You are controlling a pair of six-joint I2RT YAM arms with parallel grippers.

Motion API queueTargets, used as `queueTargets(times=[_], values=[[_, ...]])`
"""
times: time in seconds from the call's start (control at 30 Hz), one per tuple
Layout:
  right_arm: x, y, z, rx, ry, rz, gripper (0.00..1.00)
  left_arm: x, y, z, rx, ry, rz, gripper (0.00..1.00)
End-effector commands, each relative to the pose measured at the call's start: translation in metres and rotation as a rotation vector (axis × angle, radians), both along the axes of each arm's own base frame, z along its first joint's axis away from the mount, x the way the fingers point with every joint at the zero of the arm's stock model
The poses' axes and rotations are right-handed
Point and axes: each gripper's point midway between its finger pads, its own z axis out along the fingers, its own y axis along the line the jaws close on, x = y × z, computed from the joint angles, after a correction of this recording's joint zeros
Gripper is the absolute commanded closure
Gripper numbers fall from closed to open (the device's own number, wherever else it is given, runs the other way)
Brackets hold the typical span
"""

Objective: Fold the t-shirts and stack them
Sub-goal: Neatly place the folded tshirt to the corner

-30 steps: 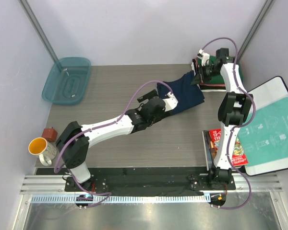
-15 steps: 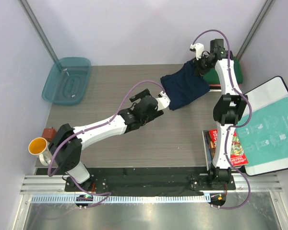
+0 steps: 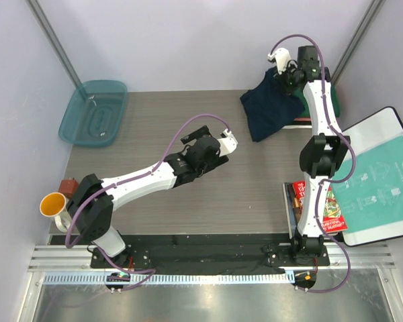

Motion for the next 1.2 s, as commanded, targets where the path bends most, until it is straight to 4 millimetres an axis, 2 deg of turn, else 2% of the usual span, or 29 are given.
queueTargets(times=[0.0,0.07,0.17,0.4,0.47,0.5,0.53,0.63,0.7,0.87,1.17], values=[[0.005,-0.022,0.141,-0.039,-0.376,-0.061,0.99,-0.002,0.002,0.019,-0.051,-0.027,-0.002,0.0],[0.007,-0.036,0.157,-0.055,-0.425,-0.098,0.99,-0.002,0.002,0.019,-0.053,-0.025,-0.002,0.0],[0.007,-0.051,0.171,-0.079,-0.462,-0.138,0.99,-0.003,0.002,0.019,-0.054,-0.022,-0.004,0.0],[-0.004,-0.086,0.186,-0.081,-0.487,-0.206,0.99,-0.003,0.002,0.018,-0.052,-0.021,-0.006,0.0],[-0.009,-0.083,0.182,-0.033,-0.468,-0.195,0.99,-0.003,0.001,0.018,-0.055,-0.018,-0.009,0.0],[-0.011,-0.075,0.182,-0.008,-0.464,-0.163,0.99,-0.002,0.0,0.017,-0.053,-0.017,-0.009,0.0],[-0.017,-0.068,0.189,0.012,-0.472,-0.144,0.99,-0.002,0.0,0.017,-0.054,-0.015,-0.01,0.0],[-0.02,-0.051,0.193,0.051,-0.471,-0.095,0.99,-0.001,-0.002,0.017,-0.059,-0.016,-0.008,0.0],[-0.02,-0.045,0.202,0.07,-0.498,-0.072,0.99,-0.001,-0.003,0.017,-0.062,-0.013,-0.011,0.0],[-0.022,-0.034,0.224,0.088,-0.555,-0.031,0.99,0.0,-0.005,0.018,-0.067,-0.012,-0.01,0.0],[-0.022,-0.026,0.237,0.078,-0.601,-0.011,0.99,0.0,-0.007,0.018,-0.072,-0.006,-0.011,0.0]])
